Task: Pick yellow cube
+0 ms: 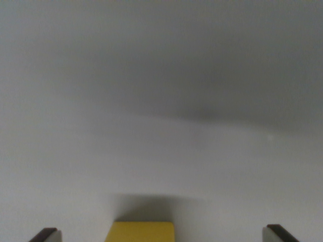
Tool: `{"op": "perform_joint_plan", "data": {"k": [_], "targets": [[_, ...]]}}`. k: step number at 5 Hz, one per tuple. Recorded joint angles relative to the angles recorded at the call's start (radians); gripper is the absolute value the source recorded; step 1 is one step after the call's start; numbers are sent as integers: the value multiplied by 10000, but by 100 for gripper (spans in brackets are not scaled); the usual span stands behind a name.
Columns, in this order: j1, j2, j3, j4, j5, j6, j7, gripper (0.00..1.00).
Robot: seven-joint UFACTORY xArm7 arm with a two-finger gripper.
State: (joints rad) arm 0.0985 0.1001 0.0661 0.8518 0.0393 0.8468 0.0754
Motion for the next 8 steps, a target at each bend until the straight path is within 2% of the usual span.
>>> {"op": "perform_joint_plan", "data": {"k": [1,2,3,4,5,6,7,8], "targets": [[0,0,0,0,0,0,0,0],[47,46,50,-384,34,-399,45,0],[47,46,50,-384,34,-399,45,0],[89,88,95,-728,65,-757,85,0],[89,88,95,-728,65,-757,85,0],[129,128,138,-1060,95,-1103,123,0],[129,128,138,-1060,95,-1103,123,0],[165,163,177,-1355,122,-1409,157,0]]}}
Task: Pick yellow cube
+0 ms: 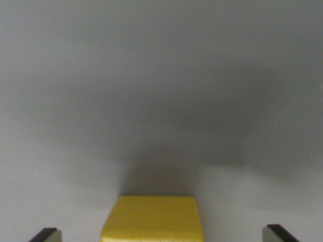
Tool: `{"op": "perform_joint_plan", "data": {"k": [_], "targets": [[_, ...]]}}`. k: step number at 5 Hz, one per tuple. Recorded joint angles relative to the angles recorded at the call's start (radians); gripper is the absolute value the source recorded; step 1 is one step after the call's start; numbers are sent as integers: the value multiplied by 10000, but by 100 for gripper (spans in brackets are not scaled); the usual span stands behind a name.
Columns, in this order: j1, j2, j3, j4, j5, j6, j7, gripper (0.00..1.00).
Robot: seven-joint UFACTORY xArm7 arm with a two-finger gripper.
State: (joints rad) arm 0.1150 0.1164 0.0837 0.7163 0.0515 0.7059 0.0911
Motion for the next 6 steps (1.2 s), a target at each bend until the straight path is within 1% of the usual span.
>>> {"op": "perform_joint_plan", "data": {"k": [1,2,3,4,5,6], "targets": [[0,0,0,0,0,0,0,0],[30,30,32,-248,22,-258,29,0],[30,30,32,-248,22,-258,29,0],[56,55,60,-458,41,-476,53,0],[56,55,60,-458,41,-476,53,0],[75,75,81,-620,56,-645,72,0]]}}
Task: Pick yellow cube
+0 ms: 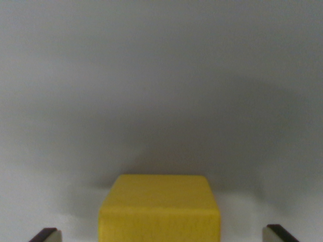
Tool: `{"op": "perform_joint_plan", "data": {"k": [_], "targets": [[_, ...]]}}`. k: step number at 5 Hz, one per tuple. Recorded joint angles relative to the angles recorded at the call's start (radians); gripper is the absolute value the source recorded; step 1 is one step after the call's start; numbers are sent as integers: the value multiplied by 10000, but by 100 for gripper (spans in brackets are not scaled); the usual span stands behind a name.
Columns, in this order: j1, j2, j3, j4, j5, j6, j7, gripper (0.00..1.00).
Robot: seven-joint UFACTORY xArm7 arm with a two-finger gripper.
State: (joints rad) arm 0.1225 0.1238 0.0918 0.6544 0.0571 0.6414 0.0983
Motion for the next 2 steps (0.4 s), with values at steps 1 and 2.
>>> {"op": "perform_joint_plan", "data": {"k": [1,2], "targets": [[0,0,0,0,0,0,0,0],[13,13,14,-109,10,-114,13,0]]}}
